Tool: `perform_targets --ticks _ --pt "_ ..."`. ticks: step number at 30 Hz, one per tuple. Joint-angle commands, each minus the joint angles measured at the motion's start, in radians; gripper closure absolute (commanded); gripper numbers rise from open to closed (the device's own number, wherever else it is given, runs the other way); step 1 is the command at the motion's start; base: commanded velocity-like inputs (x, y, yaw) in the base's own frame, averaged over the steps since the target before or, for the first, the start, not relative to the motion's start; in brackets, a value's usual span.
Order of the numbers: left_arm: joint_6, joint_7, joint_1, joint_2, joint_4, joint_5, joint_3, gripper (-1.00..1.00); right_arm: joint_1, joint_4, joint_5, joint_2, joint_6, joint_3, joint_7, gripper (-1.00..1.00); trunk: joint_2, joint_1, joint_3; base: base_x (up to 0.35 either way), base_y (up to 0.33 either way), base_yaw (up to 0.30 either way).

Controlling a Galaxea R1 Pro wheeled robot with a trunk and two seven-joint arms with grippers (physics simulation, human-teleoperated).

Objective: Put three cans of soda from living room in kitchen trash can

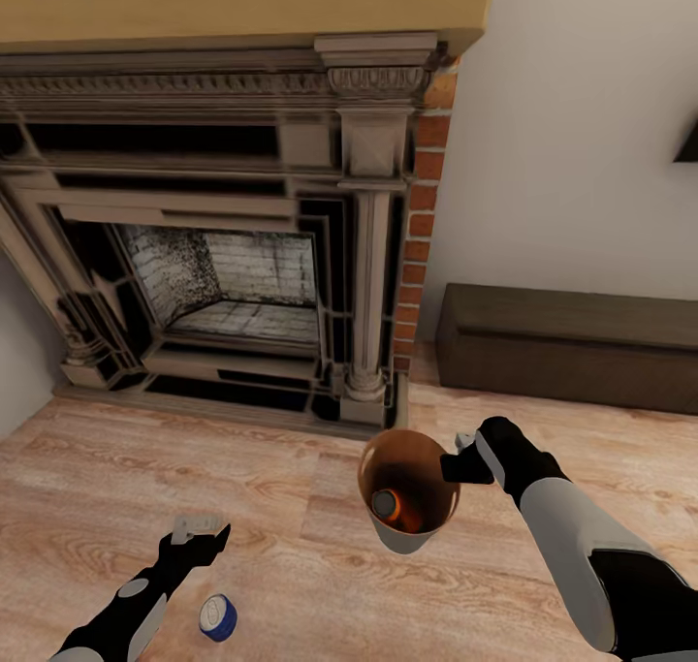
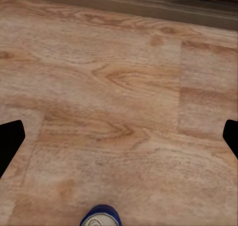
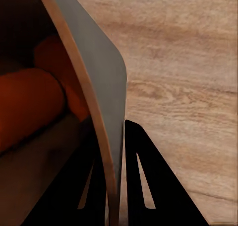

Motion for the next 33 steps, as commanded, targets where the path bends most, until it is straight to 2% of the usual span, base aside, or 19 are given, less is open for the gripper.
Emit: perform_targets --ticks 1,5,8,11,17,22,28,33 --pt "-0.001 0.0 0.0 0.0 0.0 -0.001 0.0 -1.0 -0.002 -0.002 -0.022 0.0 0.028 -0.002 0.006 1.0 -0.007 0.004 -0.003 0.0 0.0 0.0" --pt "-0.013 0.001 0.0 0.0 0.0 0.0 0.0 -1.0 -0.006 -0.002 -0.021 -0.006 0.071 -0.001 0.004 1.0 -0.035 0.019 -0.016 0.0 0.0 0.0" --pt "-0.047 0.001 0.0 0.0 0.001 0.0 0.0 -1.0 -0.011 -0.01 -0.02 -0.01 0.095 -0.001 0.002 1.0 -0.056 0.031 -0.027 0.0 0.0 0.0" --pt "-0.06 0.001 0.0 0.002 0.001 0.003 0.001 -1.0 -0.02 -0.053 -0.019 -0.011 0.112 -0.002 -0.001 1.0 -0.077 0.042 -0.04 0.0 0.0 0.0" --pt "-0.056 0.0 0.001 0.008 0.01 0.008 0.004 -1.0 -0.038 -0.115 -0.02 -0.004 0.112 -0.006 -0.028 1.0 -0.119 0.065 -0.067 0.0 0.0 0.0" --pt "-0.053 -0.001 -0.001 0.01 0.078 0.007 0.005 -1.0 -0.075 -0.116 -0.021 -0.004 0.112 -0.007 -0.06 1.0 -0.154 0.084 -0.09 0.0 0.0 0.0" --pt "-0.058 -0.002 -0.001 0.01 0.098 0.003 0.005 -1.0 -0.11 -0.109 -0.021 -0.002 0.112 -0.009 -0.066 1.0 -0.196 0.107 -0.118 0.0 0.0 0.0" --pt "-0.064 -0.002 -0.002 0.01 0.103 0.001 0.004 -1.0 -0.12 -0.105 -0.022 0.002 0.112 -0.036 -0.067 1.0 -0.231 0.127 -0.141 0.0 0.0 0.0"
